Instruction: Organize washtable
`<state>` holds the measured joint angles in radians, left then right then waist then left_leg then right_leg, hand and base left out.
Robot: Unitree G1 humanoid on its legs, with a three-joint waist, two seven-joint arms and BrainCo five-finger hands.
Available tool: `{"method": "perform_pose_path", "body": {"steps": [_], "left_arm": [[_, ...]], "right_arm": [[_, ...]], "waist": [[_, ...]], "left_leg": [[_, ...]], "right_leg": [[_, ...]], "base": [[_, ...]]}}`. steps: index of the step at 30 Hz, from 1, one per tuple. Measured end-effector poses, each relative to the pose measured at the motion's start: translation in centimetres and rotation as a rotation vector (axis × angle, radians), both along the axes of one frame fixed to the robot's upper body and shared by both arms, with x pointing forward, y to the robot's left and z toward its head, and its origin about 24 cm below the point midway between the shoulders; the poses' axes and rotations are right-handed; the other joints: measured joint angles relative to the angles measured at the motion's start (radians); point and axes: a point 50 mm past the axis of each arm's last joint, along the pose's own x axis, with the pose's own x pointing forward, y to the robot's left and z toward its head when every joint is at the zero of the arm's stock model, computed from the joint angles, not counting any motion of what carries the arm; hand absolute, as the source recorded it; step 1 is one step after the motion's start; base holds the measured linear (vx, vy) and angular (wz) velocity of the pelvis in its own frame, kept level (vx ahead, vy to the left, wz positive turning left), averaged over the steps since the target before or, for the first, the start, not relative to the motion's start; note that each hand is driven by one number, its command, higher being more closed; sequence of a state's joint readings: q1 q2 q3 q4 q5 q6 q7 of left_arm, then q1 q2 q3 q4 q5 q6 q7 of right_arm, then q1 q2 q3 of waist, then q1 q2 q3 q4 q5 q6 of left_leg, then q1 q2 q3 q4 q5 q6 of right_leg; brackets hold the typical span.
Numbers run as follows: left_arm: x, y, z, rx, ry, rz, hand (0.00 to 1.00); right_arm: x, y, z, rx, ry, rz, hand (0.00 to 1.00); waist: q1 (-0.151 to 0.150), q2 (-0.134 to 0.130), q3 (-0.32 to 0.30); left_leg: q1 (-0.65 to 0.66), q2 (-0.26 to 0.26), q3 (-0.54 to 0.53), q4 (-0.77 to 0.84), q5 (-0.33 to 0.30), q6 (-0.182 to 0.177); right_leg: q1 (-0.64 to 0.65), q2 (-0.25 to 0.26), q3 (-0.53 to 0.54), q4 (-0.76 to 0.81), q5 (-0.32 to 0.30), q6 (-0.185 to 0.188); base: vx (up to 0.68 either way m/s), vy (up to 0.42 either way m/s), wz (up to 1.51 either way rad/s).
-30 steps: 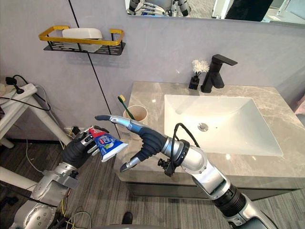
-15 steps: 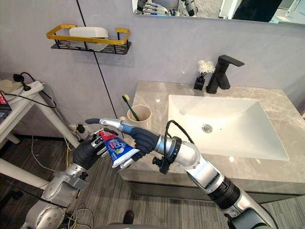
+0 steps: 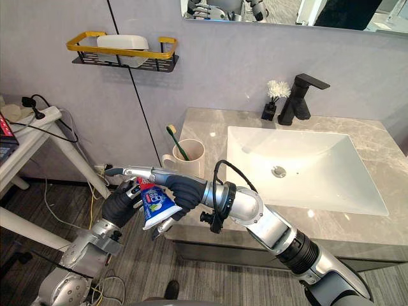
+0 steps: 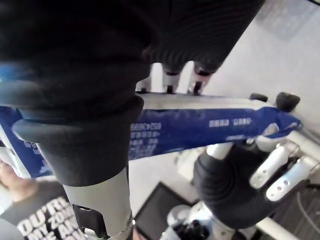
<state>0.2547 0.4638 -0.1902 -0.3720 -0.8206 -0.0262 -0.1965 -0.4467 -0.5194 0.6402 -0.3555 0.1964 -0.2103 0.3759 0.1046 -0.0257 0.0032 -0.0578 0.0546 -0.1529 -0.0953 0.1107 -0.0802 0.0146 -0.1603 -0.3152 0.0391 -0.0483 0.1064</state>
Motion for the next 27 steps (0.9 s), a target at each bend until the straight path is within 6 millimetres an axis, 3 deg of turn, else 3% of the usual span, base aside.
{"method": "perform_pose_path", "body": {"steps": [6, 22, 23, 27], "left_arm": [[0.0, -0.4, -0.5, -0.011, 0.017, -0.001, 1.0], [0.0, -1.3, -0.6, -0.054, 0.018, -0.013, 1.0], [0.0, -1.4, -0.6, -0.055, 0.018, -0.012, 0.0], [0.2, -1.3, -0.7, -0.034, 0.014, -0.001, 0.0]], "right_arm": [[0.3, 0.1, 0.0, -0.007, 0.0, -0.005, 1.0], [0.2, 0.8, 0.5, 0.029, -0.018, 0.008, 1.0], [0.2, 0.8, 0.6, 0.031, -0.02, 0.007, 1.0], [0.3, 0.7, 0.7, 0.035, -0.042, -0.013, 1.0]], "waist": [[0.017, 0.003, -0.002], [0.018, 0.002, -0.003], [0.018, 0.002, -0.003], [0.018, 0.002, -0.004]], "left_leg": [[-0.001, 0.001, 0.0, -0.006, 0.003, 0.0], [-0.004, 0.001, 0.005, -0.004, 0.004, 0.0], [-0.004, 0.002, 0.006, -0.005, 0.004, 0.0], [-0.003, 0.002, 0.009, -0.006, 0.004, 0.0]], "right_leg": [[-0.001, 0.001, 0.001, 0.0, -0.003, -0.005], [-0.003, 0.001, 0.001, -0.003, 0.002, -0.001], [-0.003, 0.001, 0.001, -0.003, 0.002, -0.001], [-0.004, 0.002, 0.004, -0.003, 0.002, -0.002]], "base": [[-0.03, -0.005, 0.0], [0.0, 0.0, 0.0], [0.0, 0.0, 0.0], [0.0, 0.0, 0.0]]}}
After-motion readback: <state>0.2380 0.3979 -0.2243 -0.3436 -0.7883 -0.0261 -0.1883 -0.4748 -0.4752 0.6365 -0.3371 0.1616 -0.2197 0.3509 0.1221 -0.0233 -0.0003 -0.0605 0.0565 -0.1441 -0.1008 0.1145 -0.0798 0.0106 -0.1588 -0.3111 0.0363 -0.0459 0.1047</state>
